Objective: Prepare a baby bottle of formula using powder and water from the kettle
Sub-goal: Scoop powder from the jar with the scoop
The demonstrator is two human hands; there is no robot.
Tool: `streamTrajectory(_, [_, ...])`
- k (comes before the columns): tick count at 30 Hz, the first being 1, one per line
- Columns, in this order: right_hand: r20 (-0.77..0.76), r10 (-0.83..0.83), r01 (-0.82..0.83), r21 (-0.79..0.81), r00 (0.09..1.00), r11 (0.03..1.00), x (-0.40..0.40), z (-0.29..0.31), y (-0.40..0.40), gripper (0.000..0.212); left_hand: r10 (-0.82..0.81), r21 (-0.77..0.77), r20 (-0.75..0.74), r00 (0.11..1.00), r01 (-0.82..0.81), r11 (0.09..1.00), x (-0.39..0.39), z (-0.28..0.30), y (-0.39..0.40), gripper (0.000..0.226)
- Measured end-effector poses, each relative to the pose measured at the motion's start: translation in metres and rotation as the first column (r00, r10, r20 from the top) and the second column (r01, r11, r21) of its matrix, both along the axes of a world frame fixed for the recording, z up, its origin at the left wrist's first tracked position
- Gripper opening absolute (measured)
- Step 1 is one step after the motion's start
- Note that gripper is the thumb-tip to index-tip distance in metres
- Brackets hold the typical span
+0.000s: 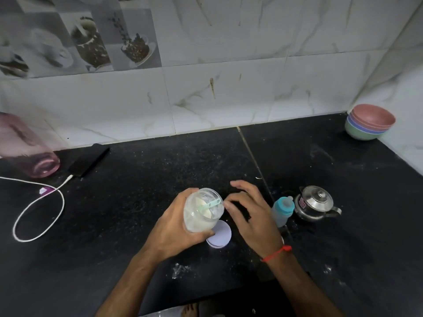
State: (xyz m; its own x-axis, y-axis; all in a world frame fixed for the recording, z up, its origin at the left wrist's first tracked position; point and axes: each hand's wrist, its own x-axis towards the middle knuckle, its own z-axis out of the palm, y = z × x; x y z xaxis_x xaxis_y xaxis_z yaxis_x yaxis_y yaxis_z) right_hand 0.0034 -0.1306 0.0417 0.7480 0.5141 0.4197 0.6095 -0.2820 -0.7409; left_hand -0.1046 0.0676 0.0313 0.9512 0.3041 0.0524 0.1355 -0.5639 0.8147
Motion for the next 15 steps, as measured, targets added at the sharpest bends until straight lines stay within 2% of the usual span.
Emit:
streamTrajectory(2, [0.069,0.077,-0.056,-0.261,0.995,0.964,0.005,0.020,-0.001,0.029,-0.035,0.034,-0.022,0.999,0.036,0.999,0.003,0.002,-0.010,0.104])
streamTrajectory(4, [0.048,0.119,-0.075,-0.542,0.992,0.837,0.010,0.031,-0.005,0.030,-0.068,0.076,-0.035,0.997,0.071,0.995,0.008,0.004,-0.022,0.104])
streamTrajectory(6, [0.023,0.121,-0.074,-0.673,0.992,0.736,0.012,0.041,-0.010,0.029,-0.096,0.120,-0.037,0.995,0.099,0.988,0.011,0.005,-0.033,0.104])
streamTrajectory(7, [0.031,0.111,-0.060,-0.685,0.993,0.726,0.012,0.043,-0.012,0.028,-0.108,0.135,-0.034,0.994,0.112,0.984,0.013,0.005,-0.037,0.105])
streamTrajectory(10, [0.067,0.015,0.028,-0.599,0.998,0.800,0.010,0.040,-0.018,0.019,-0.127,0.124,-0.028,0.991,0.130,0.984,0.016,0.004,-0.047,0.107])
streamTrajectory(12, [0.144,-0.044,0.120,-0.579,0.989,0.807,0.008,0.035,-0.021,0.014,-0.133,0.119,-0.018,0.991,0.134,0.984,0.018,0.005,-0.053,0.107])
streamTrajectory(14, [0.240,-0.047,0.178,-0.559,0.970,0.810,0.005,0.038,-0.022,0.007,-0.139,0.127,-0.006,0.990,0.139,0.982,0.019,0.005,-0.057,0.107])
streamTrajectory(15, [0.255,-0.006,0.154,-0.567,0.967,0.809,0.004,0.041,-0.022,0.006,-0.144,0.127,-0.003,0.990,0.143,0.981,0.020,0.005,-0.059,0.106])
